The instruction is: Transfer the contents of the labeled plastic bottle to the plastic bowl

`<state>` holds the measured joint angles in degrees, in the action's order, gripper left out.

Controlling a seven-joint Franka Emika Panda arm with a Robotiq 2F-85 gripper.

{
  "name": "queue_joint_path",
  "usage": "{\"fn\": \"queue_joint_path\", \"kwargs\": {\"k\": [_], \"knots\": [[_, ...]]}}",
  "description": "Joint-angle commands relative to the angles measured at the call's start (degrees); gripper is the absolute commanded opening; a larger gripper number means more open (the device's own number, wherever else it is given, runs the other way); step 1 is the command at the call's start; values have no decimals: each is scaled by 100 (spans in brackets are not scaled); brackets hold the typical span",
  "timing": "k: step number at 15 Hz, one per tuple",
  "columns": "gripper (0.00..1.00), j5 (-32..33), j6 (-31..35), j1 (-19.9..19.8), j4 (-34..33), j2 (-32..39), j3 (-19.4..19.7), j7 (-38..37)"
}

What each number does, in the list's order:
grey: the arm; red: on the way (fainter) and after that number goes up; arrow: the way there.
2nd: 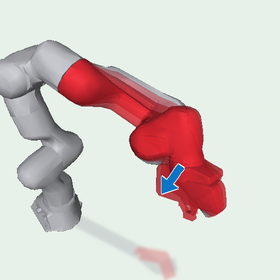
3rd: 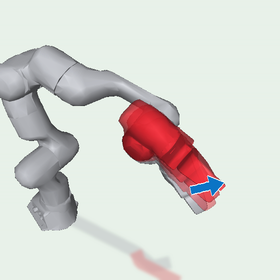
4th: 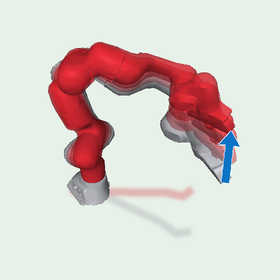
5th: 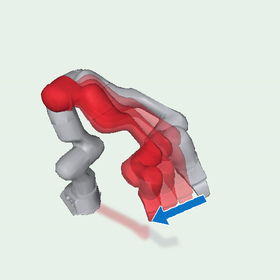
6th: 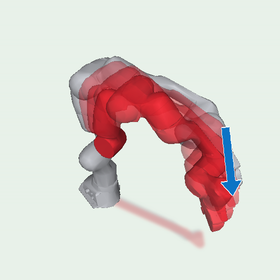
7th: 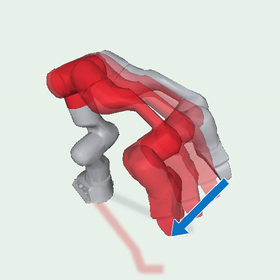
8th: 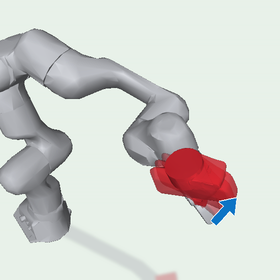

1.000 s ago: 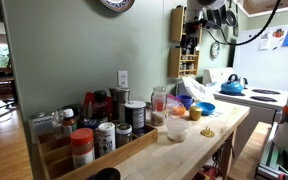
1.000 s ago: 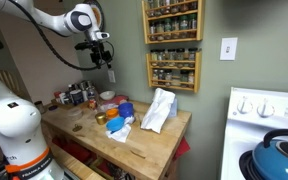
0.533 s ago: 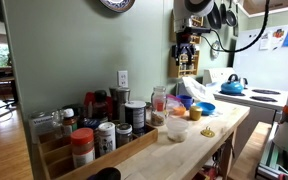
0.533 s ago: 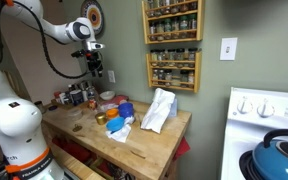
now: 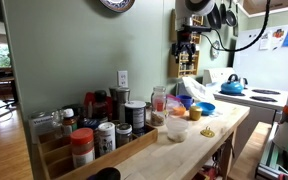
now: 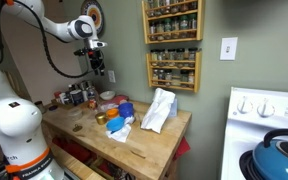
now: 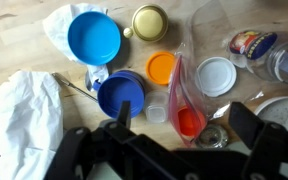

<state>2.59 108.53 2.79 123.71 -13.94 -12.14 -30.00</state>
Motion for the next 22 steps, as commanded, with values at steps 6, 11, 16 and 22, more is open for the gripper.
{"fn": "queue_joint_path", "kwargs": {"k": [6, 11, 16, 22], "knots": [[100, -478, -71, -21, -513, 919, 200, -2165], [100, -1493, -255, 61, -651, 1441, 354, -2611], [100, -1629, -114, 93, -531, 1470, 449, -2510], [100, -2031, 100, 201, -436, 1638, 379, -2244]]}}
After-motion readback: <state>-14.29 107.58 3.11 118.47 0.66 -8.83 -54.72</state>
